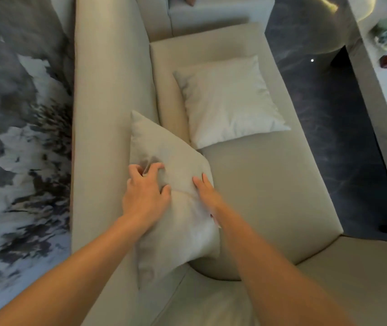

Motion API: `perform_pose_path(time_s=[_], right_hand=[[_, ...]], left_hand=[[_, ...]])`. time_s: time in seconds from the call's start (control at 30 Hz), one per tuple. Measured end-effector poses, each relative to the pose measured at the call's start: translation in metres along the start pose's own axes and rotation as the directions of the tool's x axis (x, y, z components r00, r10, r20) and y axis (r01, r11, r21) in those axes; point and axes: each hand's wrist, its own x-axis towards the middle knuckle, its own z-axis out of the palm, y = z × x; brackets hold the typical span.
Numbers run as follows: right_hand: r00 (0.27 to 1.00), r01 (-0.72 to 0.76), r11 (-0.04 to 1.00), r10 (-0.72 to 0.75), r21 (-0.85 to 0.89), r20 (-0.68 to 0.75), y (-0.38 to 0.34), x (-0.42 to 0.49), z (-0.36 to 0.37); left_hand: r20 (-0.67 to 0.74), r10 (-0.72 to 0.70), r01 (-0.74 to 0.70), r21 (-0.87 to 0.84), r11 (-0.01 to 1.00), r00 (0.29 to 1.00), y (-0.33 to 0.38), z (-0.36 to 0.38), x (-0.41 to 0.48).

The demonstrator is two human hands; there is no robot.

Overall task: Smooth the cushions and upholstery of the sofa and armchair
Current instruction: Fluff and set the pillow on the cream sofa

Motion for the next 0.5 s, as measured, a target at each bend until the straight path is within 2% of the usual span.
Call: perform_pose_path(time_s=[0.17,0.27,0.33,0.4,0.5], right_hand=[[0.99,-0.069,0.99,0.083,-0.124,0.111,-0.023,-0.038,-0.036],[0.99,-0.041,0.967,0.073,-0.251,0.118,-0.062,-0.052,-0.075],[0.997,0.012,0.951,0.012,-0.309,0.076,-0.096,-0.047,-0.105],[0.997,0.075,0.933,-0.083,-0.352,-0.008,-0.132,-0.029,-0.132],[0.94,0.155,0.852,-0.283,-0.501,-0.19,-0.17,0.032,-0.166]], left_hand=[[0.124,0.027,-0.061,0.275,0.96,0.992,0.026,-0.024,0.015],[0.197,-0.031,-0.052,0.402,0.914,0.98,0.066,-0.049,0.045],[0.281,-0.086,-0.029,0.38,0.925,0.956,0.093,-0.06,0.077],[0.355,-0.076,-0.032,0.29,0.956,0.932,0.116,-0.059,0.12],[0.328,0.001,-0.042,0.117,0.992,0.945,0.137,-0.028,0.197]])
